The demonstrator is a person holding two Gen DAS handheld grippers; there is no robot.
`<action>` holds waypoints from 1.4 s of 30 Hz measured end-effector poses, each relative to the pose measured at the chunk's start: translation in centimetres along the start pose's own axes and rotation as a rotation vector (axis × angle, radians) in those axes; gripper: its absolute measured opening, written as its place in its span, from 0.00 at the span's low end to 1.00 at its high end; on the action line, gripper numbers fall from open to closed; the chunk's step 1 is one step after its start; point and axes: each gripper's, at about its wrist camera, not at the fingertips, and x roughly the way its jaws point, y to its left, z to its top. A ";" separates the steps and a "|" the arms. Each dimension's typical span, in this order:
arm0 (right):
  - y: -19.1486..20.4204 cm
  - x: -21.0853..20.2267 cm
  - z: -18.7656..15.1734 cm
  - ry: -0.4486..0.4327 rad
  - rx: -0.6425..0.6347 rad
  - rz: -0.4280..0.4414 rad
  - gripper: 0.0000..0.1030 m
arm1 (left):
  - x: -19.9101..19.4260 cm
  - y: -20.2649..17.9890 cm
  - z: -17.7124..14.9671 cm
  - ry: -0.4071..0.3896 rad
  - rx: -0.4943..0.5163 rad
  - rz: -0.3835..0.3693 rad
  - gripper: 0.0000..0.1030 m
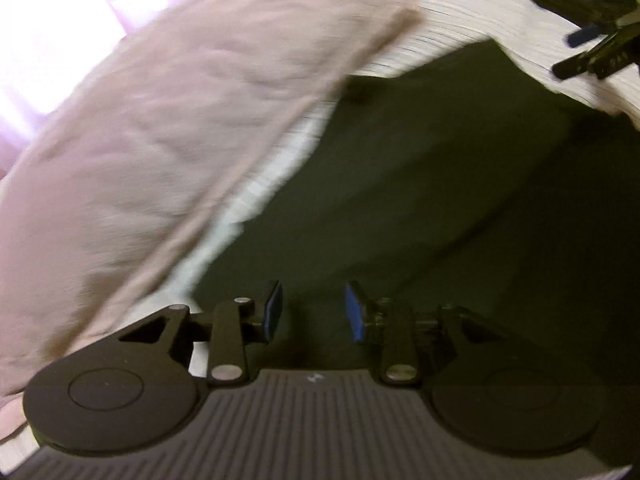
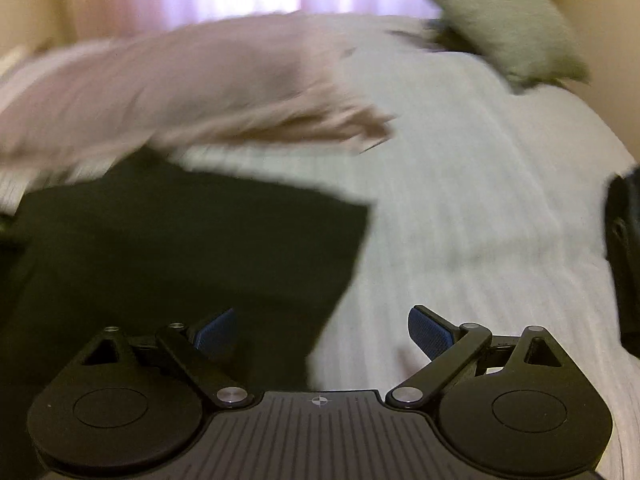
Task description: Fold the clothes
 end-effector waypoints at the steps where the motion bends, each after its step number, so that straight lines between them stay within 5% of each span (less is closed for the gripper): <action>1: 0.0 0.6 -0.8 0.029 -0.009 -0.017 0.93 | 0.7 -0.7 0.1 0.013 0.008 -0.021 0.29; 4: -2.6 2.0 -3.0 0.111 0.084 -0.090 0.93 | 2.6 -2.7 0.3 0.052 0.032 -0.082 0.29; 8: -2.6 -0.5 -2.4 0.076 0.099 -0.098 0.93 | 1.7 -3.8 0.0 0.049 0.051 -0.097 0.29; 13: 0.3 -1.2 -0.5 -0.014 0.040 -0.040 0.93 | 0.7 -3.3 -0.1 0.028 -0.025 -0.082 0.33; 18: -1.5 2.4 -1.8 0.090 0.015 -0.132 0.93 | 3.0 -3.9 -0.1 0.064 -0.012 -0.052 0.33; 23: -1.5 -0.7 -2.0 0.067 0.006 -0.151 0.92 | 3.4 -3.7 -0.9 0.086 0.009 -0.020 0.34; 28: 3.0 -4.8 -2.4 -0.005 0.022 0.024 0.92 | 0.9 -3.6 -3.3 0.101 -0.095 -0.004 0.34; 32: 6.3 -5.4 -5.2 0.035 -0.023 0.149 0.92 | -0.3 -4.6 -6.4 0.145 -0.134 0.008 0.38; 42: 1.3 -8.4 -13.1 0.217 0.064 0.099 0.93 | -5.3 -6.8 -10.9 0.196 -0.184 0.101 0.39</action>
